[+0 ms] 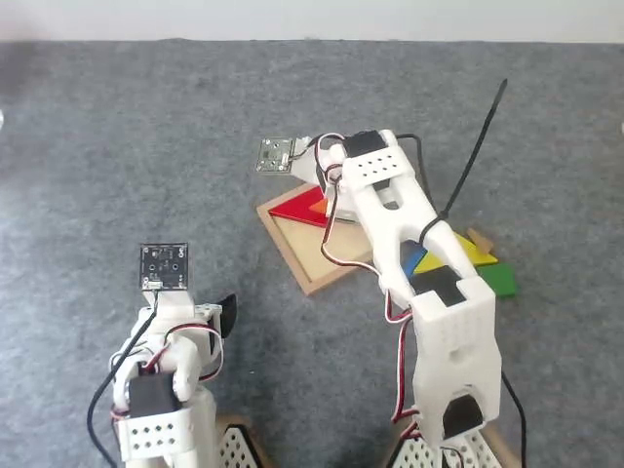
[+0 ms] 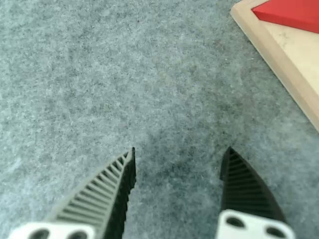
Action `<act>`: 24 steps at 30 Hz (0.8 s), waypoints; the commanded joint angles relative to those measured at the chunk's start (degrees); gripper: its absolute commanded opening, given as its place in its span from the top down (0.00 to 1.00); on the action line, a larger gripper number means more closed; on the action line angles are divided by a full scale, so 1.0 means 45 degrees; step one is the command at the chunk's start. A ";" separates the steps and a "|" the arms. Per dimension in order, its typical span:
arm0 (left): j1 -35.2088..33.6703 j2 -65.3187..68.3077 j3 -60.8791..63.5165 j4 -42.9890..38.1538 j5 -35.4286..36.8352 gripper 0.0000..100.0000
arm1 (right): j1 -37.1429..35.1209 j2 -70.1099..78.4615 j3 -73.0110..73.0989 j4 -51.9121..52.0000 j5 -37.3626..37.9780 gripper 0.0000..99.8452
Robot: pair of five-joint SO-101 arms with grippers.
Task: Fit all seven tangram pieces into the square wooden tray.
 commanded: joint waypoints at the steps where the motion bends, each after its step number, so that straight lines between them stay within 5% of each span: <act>1: -0.0020 -0.0274 -0.0283 0.0059 0.0098 0.73 | 0.0068 -0.0147 -0.0059 0.0459 0.0195 0.99; 9: -0.0020 -0.0274 -0.0283 0.0059 0.0098 0.73 | 0.0029 -0.0186 -0.0117 0.1162 0.0117 0.99; 24: -0.0020 -0.0274 -0.0283 0.0059 0.0098 0.73 | -0.2178 -0.1162 0.0918 0.1612 -0.4806 0.99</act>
